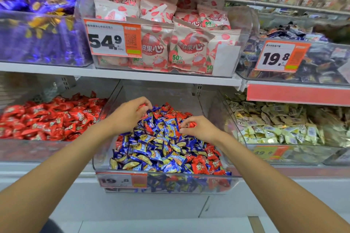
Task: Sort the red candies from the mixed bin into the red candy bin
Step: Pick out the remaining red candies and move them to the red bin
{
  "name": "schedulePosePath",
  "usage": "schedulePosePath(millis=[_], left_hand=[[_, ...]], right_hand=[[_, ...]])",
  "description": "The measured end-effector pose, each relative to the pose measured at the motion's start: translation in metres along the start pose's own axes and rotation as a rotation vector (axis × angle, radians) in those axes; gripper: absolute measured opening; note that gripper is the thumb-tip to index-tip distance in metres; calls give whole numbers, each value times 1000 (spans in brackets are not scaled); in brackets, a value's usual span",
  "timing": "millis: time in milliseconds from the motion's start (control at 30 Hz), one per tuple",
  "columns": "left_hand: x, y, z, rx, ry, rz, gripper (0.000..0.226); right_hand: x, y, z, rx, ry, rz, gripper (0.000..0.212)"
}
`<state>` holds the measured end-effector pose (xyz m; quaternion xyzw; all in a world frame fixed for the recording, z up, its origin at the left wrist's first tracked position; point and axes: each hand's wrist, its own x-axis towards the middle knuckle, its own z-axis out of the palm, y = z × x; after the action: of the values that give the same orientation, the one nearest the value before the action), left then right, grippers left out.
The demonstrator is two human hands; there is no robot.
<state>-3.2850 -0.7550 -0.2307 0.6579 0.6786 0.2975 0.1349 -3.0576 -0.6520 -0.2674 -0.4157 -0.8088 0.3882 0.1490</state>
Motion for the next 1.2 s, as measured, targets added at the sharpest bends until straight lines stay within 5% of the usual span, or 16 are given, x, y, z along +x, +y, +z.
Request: schedulePosePath(millis=[167, 333, 533, 733, 800, 967, 1133, 1200], left_hand=[[-8, -2, 1, 122, -49, -36, 25], [-8, -8, 7, 289, -201, -72, 35], [-4, -2, 13, 277, -195, -31, 15], [9, -2, 13, 85, 63, -36, 20], [16, -2, 17, 82, 114, -59, 15], [38, -1, 32, 141, 59, -105, 34], [46, -9, 47, 299, 16, -139, 48], [47, -9, 49, 369, 15, -133, 53]], right_hand=[[8, 1, 19, -107, -69, 7, 16], [-4, -7, 3, 78, -35, 5, 15], [-12, -9, -19, 433, 64, 49, 20], [0, -3, -19, 214, 178, 37, 7], [12, 2, -15, 175, 196, 28, 21], [43, 8, 1, 20, 150, 12, 63], [57, 15, 20, -72, 45, -10, 62], [58, 15, 19, -86, 56, -41, 43]])
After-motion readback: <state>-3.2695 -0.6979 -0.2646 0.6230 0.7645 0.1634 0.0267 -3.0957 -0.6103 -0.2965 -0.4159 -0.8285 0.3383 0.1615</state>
